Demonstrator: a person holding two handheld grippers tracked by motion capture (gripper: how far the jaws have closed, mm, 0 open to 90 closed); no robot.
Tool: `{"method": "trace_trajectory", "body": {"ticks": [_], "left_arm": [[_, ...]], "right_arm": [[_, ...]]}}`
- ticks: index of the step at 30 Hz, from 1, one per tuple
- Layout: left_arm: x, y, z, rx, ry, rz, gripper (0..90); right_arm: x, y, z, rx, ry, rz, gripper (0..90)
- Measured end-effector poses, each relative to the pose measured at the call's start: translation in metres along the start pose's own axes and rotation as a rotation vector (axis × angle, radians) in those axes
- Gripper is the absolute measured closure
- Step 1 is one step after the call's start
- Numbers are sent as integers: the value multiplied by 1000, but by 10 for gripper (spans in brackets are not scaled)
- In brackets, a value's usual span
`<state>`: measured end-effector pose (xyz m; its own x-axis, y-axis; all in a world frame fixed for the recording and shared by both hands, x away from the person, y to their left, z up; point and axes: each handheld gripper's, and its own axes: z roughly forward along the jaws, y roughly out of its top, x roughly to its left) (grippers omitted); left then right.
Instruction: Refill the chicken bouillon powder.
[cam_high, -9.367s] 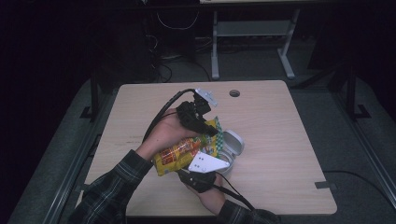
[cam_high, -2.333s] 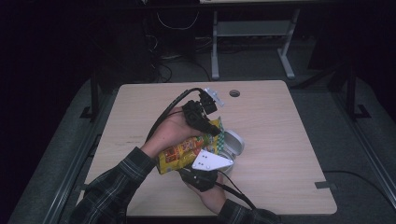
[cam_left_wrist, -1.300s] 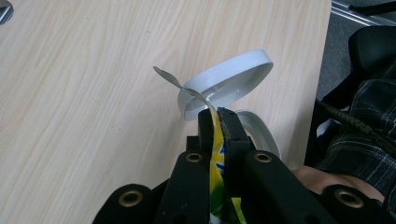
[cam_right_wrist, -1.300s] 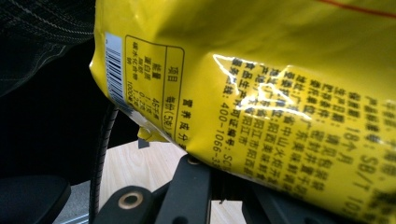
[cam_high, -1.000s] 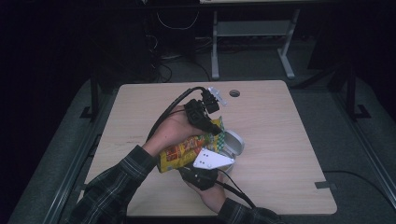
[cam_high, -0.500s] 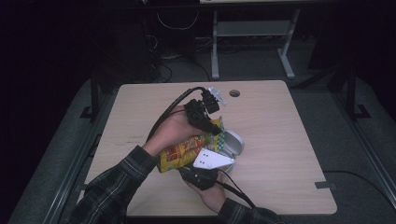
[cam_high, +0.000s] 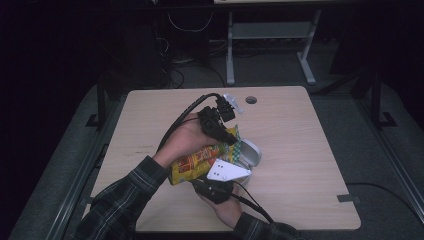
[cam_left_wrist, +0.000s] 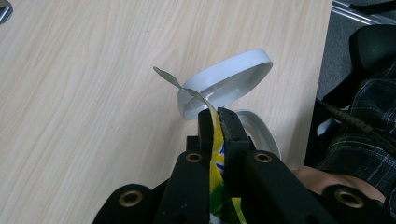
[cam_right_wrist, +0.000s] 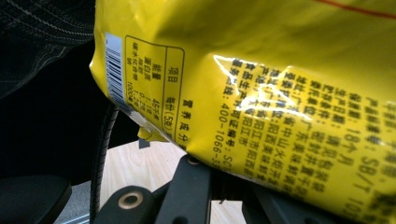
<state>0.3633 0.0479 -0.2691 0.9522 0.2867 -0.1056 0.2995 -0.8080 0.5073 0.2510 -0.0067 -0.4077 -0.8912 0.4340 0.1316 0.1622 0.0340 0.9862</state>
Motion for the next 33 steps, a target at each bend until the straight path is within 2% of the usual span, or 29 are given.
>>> {"method": "trace_trajectory", "body": {"ticks": [33], "left_arm": [[-1, 5, 2, 22, 3, 6, 896]], "right_arm": [[0, 2, -1, 3, 11, 11, 900]]}}
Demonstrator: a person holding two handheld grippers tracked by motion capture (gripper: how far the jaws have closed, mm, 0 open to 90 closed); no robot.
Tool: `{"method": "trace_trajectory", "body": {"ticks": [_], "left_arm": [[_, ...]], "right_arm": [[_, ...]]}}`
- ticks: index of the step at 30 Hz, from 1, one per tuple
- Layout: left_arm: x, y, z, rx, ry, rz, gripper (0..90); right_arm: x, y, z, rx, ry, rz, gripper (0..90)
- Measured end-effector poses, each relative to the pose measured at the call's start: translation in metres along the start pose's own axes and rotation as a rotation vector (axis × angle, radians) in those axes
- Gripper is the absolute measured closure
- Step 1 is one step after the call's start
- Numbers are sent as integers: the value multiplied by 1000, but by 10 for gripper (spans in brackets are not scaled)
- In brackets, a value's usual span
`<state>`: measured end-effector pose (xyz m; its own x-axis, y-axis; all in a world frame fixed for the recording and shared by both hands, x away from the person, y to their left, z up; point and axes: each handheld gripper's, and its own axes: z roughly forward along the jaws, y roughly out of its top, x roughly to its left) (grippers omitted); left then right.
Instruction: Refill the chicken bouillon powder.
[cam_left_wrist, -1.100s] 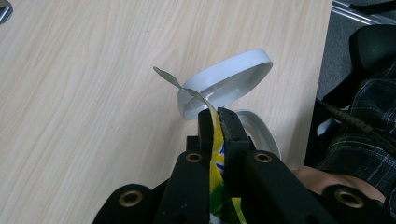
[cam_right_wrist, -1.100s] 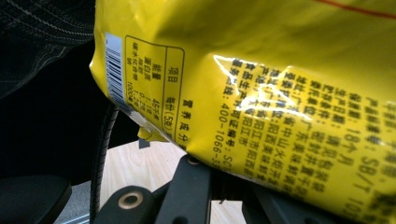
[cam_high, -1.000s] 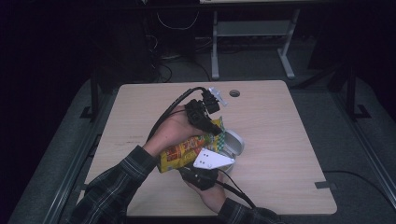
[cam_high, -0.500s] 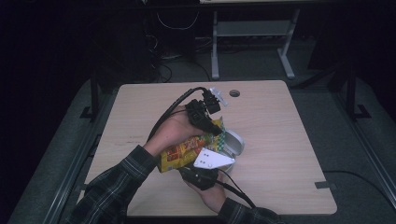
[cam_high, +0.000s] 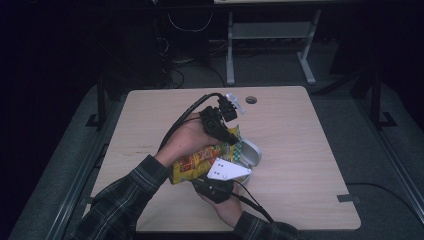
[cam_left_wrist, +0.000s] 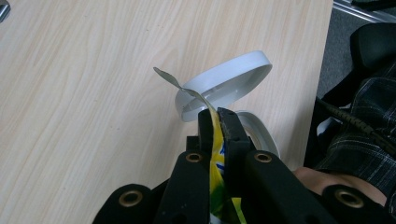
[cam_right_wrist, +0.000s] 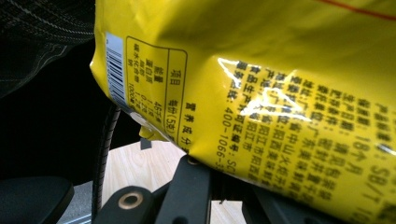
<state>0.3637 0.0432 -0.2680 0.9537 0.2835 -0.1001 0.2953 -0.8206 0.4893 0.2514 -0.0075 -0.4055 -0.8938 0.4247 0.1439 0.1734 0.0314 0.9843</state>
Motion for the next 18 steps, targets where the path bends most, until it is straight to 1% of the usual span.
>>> {"method": "trace_trajectory", "body": {"ticks": [9, 18], "left_arm": [[-1, 0, 1, 3, 5, -5, 897], [-1, 2, 1, 8, 9, -5, 896]], "right_arm": [[0, 0, 0, -7, 10, 13, 900], [-1, 0, -1, -10, 16, 14, 900]]}}
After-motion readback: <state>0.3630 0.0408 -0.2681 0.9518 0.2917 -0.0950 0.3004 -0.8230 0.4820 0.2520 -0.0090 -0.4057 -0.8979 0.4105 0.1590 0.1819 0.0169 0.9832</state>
